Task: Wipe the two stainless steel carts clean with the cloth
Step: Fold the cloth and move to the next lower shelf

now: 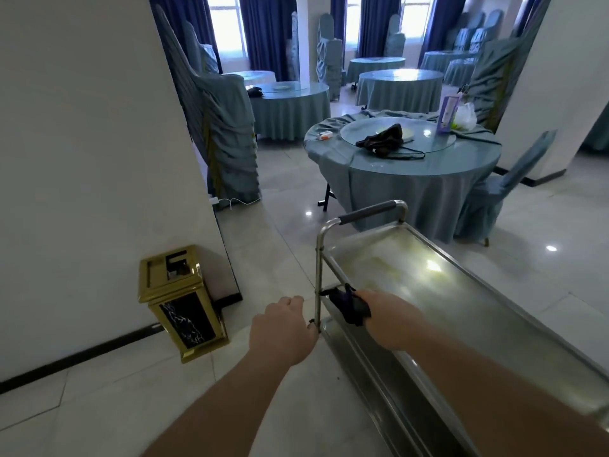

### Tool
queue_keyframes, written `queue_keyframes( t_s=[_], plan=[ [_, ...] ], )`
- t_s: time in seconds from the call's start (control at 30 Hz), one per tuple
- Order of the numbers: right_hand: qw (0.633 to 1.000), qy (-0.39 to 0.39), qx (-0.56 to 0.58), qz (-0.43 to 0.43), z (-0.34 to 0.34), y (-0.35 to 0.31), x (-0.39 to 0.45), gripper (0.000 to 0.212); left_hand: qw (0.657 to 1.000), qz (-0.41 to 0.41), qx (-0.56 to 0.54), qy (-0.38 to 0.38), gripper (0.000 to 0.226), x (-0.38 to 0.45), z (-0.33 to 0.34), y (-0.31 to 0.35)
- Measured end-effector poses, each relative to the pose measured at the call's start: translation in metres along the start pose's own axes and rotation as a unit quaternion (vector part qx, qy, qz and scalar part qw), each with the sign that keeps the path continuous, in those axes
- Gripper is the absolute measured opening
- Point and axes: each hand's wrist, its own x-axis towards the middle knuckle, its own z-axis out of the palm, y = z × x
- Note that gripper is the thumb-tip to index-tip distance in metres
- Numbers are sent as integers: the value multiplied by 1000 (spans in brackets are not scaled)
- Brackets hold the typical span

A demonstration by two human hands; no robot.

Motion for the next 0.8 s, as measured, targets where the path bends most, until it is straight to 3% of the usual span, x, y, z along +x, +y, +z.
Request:
queue_keyframes(
  t_s=[0.4,0.63,0.8],
  plan=[
    [1000,-12,0,16,28,-57,143,34,1000,-2,-18,-9,59,96,-5,-96],
    [999,-38,9,9,39,-23,249,25,999,-25,-16,-19,62,193,-9,-117],
    [999,-30,30,21,11,21,325,24,1000,-11,12,-25,62,276,-25,-103]
  ],
)
